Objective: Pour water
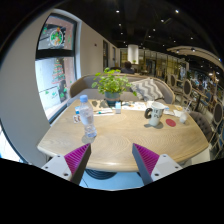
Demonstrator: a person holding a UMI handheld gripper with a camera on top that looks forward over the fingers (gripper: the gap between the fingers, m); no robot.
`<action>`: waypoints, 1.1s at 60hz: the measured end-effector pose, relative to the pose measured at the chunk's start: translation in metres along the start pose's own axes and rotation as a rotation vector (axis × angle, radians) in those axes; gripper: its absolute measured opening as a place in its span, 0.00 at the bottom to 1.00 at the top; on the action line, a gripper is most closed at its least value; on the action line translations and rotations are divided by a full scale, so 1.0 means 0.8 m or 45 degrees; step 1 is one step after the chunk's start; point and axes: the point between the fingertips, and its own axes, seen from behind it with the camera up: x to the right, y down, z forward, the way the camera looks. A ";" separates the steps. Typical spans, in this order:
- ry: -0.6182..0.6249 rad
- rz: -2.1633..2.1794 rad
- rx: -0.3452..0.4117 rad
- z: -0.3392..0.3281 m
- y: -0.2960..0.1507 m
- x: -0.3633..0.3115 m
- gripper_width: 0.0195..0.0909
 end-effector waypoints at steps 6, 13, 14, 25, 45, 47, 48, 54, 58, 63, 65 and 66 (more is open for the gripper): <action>-0.052 0.005 0.031 0.033 -0.014 -0.067 0.93; -0.078 0.025 0.076 0.091 -0.040 -0.121 0.93; -0.077 0.028 0.089 0.099 -0.046 -0.126 0.93; 0.015 0.094 0.175 0.205 -0.086 -0.137 0.93; 0.104 0.103 0.200 0.297 -0.079 -0.133 0.41; 0.099 0.100 0.207 0.298 -0.080 -0.134 0.38; 0.098 0.096 0.214 0.297 -0.080 -0.135 0.35; 0.085 0.096 0.214 0.296 -0.079 -0.136 0.22; 0.081 0.090 0.204 0.295 -0.078 -0.135 0.16; 0.066 0.078 0.195 0.291 -0.082 -0.135 0.16; 0.059 0.086 0.195 0.289 -0.087 -0.134 0.16; 0.054 0.092 0.195 0.288 -0.090 -0.134 0.16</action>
